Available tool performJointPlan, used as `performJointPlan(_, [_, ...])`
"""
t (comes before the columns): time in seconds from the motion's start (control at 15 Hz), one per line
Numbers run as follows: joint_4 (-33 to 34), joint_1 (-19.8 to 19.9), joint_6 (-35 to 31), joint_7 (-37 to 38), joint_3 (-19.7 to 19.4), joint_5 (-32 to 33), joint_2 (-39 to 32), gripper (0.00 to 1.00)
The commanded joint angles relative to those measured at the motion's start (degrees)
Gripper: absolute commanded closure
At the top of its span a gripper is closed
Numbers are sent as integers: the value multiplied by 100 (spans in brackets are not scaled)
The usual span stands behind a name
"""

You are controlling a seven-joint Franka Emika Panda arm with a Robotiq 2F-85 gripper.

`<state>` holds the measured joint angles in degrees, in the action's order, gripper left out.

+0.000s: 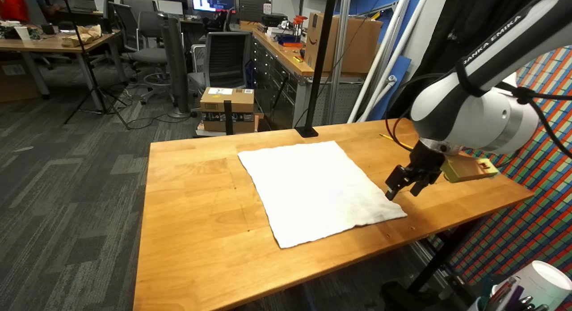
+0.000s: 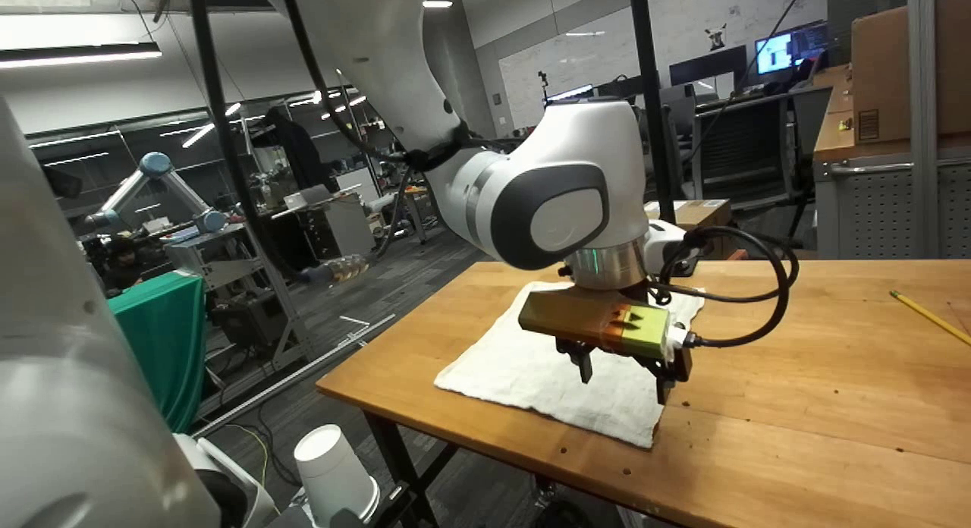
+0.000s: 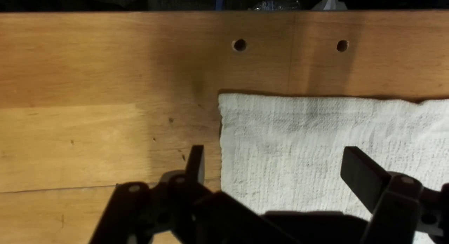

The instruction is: Fold the cloth

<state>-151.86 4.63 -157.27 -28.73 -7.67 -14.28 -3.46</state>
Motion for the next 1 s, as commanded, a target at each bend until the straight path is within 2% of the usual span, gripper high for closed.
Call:
performJointPlan(0.0, [0, 159, -234, -423, 311, -434, -275, 0])
performJointPlan(0.47, [-181, 577, -450, -838, 764, -739, -661, 0])
performJointPlan(0.67, [-207, 577, -575, -1050, 721, -943, -788, 0])
performJointPlan(0.93, [-235, 480, -1402, -985, 746, -979, -940, 0])
